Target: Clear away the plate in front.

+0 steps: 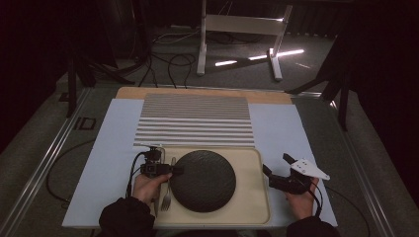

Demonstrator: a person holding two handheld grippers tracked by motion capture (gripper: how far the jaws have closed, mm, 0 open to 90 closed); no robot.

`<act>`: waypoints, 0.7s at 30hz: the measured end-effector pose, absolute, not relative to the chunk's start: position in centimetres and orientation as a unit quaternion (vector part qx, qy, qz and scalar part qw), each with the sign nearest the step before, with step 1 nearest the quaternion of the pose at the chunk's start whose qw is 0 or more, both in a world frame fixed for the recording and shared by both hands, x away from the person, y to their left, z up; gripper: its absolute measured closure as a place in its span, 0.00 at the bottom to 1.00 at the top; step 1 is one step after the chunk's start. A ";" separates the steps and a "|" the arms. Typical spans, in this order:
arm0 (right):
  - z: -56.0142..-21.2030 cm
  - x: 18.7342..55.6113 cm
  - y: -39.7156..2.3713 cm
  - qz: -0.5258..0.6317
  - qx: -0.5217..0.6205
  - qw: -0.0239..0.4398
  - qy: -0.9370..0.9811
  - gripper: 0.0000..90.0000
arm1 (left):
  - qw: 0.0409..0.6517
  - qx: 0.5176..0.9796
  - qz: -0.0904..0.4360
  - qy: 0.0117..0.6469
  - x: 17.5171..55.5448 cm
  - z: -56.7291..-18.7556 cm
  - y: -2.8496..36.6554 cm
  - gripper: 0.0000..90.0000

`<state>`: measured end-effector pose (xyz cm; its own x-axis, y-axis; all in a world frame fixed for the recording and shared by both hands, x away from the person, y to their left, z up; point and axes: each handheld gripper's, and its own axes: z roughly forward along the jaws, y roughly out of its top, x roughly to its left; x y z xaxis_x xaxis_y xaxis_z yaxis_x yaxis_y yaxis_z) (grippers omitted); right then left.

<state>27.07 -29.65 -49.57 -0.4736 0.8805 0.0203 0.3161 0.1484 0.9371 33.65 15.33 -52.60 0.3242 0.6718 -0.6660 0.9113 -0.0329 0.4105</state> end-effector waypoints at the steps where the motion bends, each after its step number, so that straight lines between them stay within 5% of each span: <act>1: -49.6 27.1 -29.6 0.494 0.426 0.285 0.702 0.10 | 0.409 0.704 -0.146 0.562 33.7 -52.6 15.3 0.81; 21: -49.6 27.1 -29.6 0.492 0.423 0.286 0.705 0.10 | 0.416 0.697 -0.145 0.566 33.9 -52.8 15.4 0.81</act>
